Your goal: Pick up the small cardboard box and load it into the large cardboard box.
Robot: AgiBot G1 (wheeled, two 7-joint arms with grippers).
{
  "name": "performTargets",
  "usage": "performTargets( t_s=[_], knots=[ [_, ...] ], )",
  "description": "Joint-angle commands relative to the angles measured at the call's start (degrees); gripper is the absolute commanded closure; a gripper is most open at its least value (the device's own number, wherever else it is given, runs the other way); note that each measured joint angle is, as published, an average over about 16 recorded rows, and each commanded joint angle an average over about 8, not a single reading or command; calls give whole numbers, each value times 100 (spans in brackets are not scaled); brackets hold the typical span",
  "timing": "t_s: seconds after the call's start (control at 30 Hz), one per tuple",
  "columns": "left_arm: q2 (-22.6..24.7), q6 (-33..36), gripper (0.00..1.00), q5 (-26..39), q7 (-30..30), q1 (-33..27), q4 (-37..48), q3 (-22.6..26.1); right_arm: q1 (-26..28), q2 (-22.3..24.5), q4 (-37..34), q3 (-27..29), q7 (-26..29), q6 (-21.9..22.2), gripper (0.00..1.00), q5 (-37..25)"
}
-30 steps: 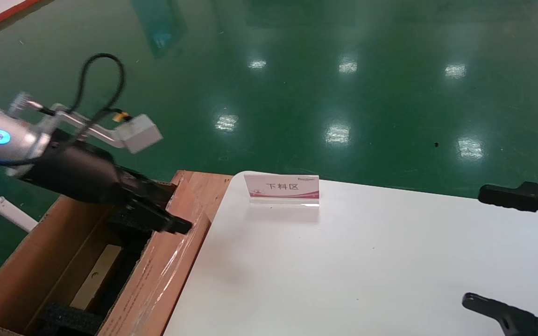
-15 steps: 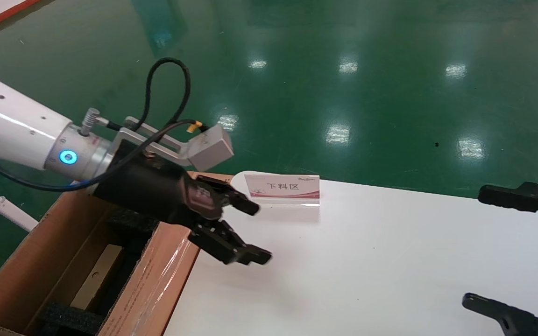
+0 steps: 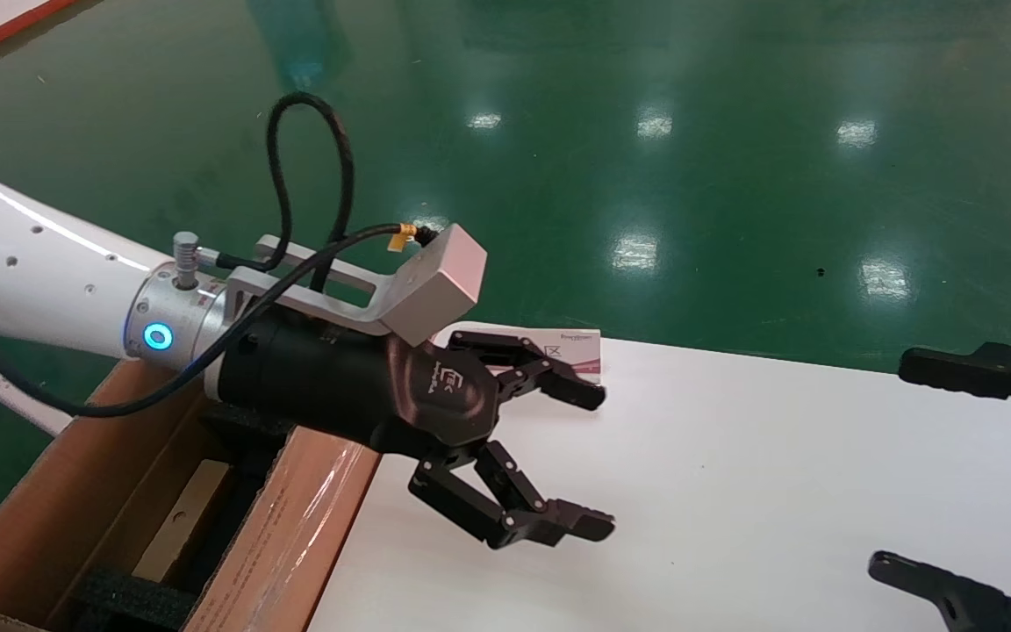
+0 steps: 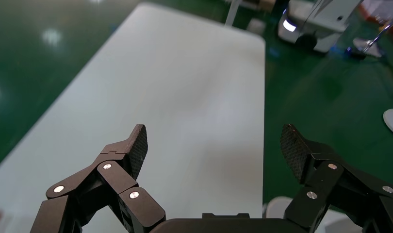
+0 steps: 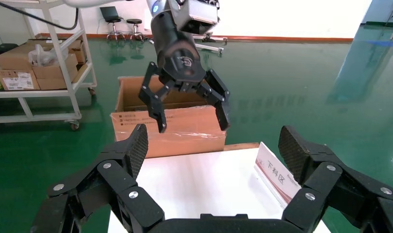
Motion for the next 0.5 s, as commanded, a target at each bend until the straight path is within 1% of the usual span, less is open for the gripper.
performTargets(
  t_s=[0.03,0.5],
  knots=[
    [22,55,0,-22,141,318,-45,-435,0,0,0,-1,0,0,0,0],
    [172,439,0,-173,1123,2525,-358,-3462,1,2,0,-4,-2,2,0,3]
  ],
)
